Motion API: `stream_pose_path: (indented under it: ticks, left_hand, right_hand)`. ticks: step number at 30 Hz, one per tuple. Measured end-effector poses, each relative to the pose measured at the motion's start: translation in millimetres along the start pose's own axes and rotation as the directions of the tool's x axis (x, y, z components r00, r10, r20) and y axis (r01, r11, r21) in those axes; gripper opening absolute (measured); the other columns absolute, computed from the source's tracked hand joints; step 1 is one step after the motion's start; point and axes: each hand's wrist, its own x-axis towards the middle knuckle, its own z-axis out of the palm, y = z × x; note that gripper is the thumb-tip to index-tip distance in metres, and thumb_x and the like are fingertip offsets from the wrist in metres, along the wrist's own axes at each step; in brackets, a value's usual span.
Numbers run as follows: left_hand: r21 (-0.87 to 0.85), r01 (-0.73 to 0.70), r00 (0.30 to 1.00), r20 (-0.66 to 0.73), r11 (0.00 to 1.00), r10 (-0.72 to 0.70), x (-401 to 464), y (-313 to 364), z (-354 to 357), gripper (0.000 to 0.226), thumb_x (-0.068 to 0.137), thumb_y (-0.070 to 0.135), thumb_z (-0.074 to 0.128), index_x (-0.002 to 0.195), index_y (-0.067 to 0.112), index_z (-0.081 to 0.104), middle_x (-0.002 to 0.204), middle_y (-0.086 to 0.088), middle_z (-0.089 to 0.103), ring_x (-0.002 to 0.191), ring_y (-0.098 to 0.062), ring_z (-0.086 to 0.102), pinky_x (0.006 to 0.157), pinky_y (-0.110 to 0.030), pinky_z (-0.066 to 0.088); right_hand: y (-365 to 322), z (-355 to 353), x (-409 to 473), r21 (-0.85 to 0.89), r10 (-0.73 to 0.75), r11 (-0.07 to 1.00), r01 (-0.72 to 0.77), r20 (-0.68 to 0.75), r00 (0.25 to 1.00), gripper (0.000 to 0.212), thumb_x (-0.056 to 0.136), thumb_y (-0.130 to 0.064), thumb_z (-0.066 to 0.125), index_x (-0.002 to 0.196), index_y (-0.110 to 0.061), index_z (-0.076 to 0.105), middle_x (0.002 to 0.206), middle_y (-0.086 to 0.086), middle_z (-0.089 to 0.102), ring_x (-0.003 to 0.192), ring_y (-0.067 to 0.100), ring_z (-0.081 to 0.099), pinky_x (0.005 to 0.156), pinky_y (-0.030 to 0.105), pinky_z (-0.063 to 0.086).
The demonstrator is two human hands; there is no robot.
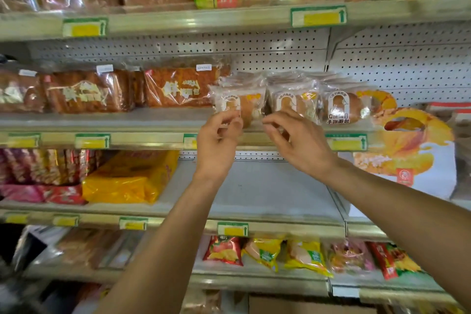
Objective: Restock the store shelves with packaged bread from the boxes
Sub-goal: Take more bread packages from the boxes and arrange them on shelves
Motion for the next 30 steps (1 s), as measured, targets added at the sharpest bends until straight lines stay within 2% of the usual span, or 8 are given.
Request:
stream_pose_path:
  ticks: [2, 5, 11, 15, 18, 24, 27, 30]
  left_hand:
    - [-0.129, 0.173, 0.982, -0.058, 0.976, -0.182, -16, 3, -9, 0.015, 0.099, 0.015, 0.057, 0.098, 0.023, 0.069, 0.085, 0.003, 0.071, 0.071, -0.015, 0.068, 0.067, -0.028, 0.054]
    - [-0.143, 0.272, 0.947, -0.137, 0.951, -0.292, -42, -2, -27, 0.016, 0.1, 0.015, 0.055, 0.099, 0.016, 0.071, 0.076, 0.0, 0.069, 0.061, -0.013, 0.062, 0.061, -0.025, 0.052]
    - [-0.145, 0.406, 0.879, -0.208, 0.902, -0.429, -94, -21, -77, 0.015, 0.099, 0.018, 0.056, 0.09, 0.018, 0.067, 0.078, -0.003, 0.069, 0.064, -0.016, 0.062, 0.061, -0.026, 0.049]
    - [-0.199, 0.51, 0.794, -0.264, 0.837, -0.547, -115, -36, -124, 0.012, 0.1, 0.013, 0.053, 0.099, 0.012, 0.065, 0.079, -0.006, 0.066, 0.063, -0.018, 0.059, 0.058, -0.026, 0.044]
    - [-0.219, 0.572, 0.719, -0.331, 0.791, -0.611, -127, -51, -163, 0.01, 0.099, 0.015, 0.057, 0.099, 0.012, 0.066, 0.078, -0.004, 0.068, 0.06, -0.015, 0.06, 0.058, -0.027, 0.047]
    - [-0.226, 0.689, 0.551, -0.453, 0.688, -0.7, -143, -88, -255, 0.014, 0.098, 0.022, 0.058, 0.089, 0.018, 0.068, 0.078, 0.001, 0.069, 0.062, -0.014, 0.066, 0.069, -0.031, 0.054]
    - [-0.259, 0.707, 0.486, -0.498, 0.658, -0.719, -151, -107, -308, 0.014, 0.098, 0.024, 0.058, 0.089, 0.019, 0.067, 0.077, -0.001, 0.069, 0.063, -0.016, 0.063, 0.069, -0.033, 0.054]
    - [-0.283, 0.736, 0.391, -0.563, 0.615, -0.728, -162, -129, -363, 0.014, 0.099, 0.023, 0.058, 0.101, 0.012, 0.067, 0.064, 0.001, 0.068, 0.051, -0.012, 0.061, 0.057, -0.027, 0.055]
  right_hand:
    - [-9, 4, -9, 0.04, 0.002, 0.999, -0.002, 0.001, 1.0, 0.023, 0.098, -0.035, 0.046, 0.104, -0.026, 0.065, 0.097, -0.01, 0.065, 0.073, 0.009, 0.058, 0.064, 0.036, 0.052]
    - [-20, 18, -22, 0.107, 0.043, 0.993, -0.048, 0.047, 0.998, 0.014, 0.098, -0.032, 0.05, 0.099, -0.027, 0.064, 0.091, -0.013, 0.065, 0.076, 0.012, 0.059, 0.069, 0.038, 0.051]
    - [-53, 63, -41, 0.373, 0.146, 0.898, -0.233, 0.247, 0.958, 0.018, 0.093, -0.043, 0.047, 0.092, -0.035, 0.063, 0.088, -0.016, 0.067, 0.07, 0.014, 0.066, 0.074, 0.042, 0.054]
    - [-85, 102, -46, 0.513, 0.196, 0.755, -0.408, 0.417, 0.887, 0.025, 0.09, -0.045, 0.047, 0.081, -0.03, 0.066, 0.081, -0.003, 0.071, 0.062, 0.013, 0.067, 0.065, 0.029, 0.048]
    - [-113, 132, -44, 0.531, 0.158, 0.701, -0.477, 0.536, 0.829, 0.026, 0.1, -0.024, 0.047, 0.092, -0.011, 0.068, 0.085, 0.011, 0.069, 0.062, 0.018, 0.064, 0.053, 0.019, 0.045]
    - [-178, 208, -41, 0.525, 0.082, 0.612, -0.592, 0.702, 0.707, 0.025, 0.099, -0.021, 0.05, 0.097, -0.004, 0.068, 0.087, 0.011, 0.066, 0.064, 0.024, 0.063, 0.052, 0.025, 0.046]
    - [-215, 256, -39, 0.497, 0.055, 0.567, -0.656, 0.772, 0.633, 0.018, 0.098, -0.02, 0.053, 0.095, -0.009, 0.067, 0.089, 0.011, 0.066, 0.066, 0.024, 0.063, 0.061, 0.033, 0.047]
    - [-253, 309, -37, 0.458, 0.017, 0.558, -0.693, 0.828, 0.561, 0.015, 0.098, -0.019, 0.055, 0.087, -0.02, 0.065, 0.09, 0.008, 0.069, 0.065, 0.021, 0.064, 0.056, 0.026, 0.046]
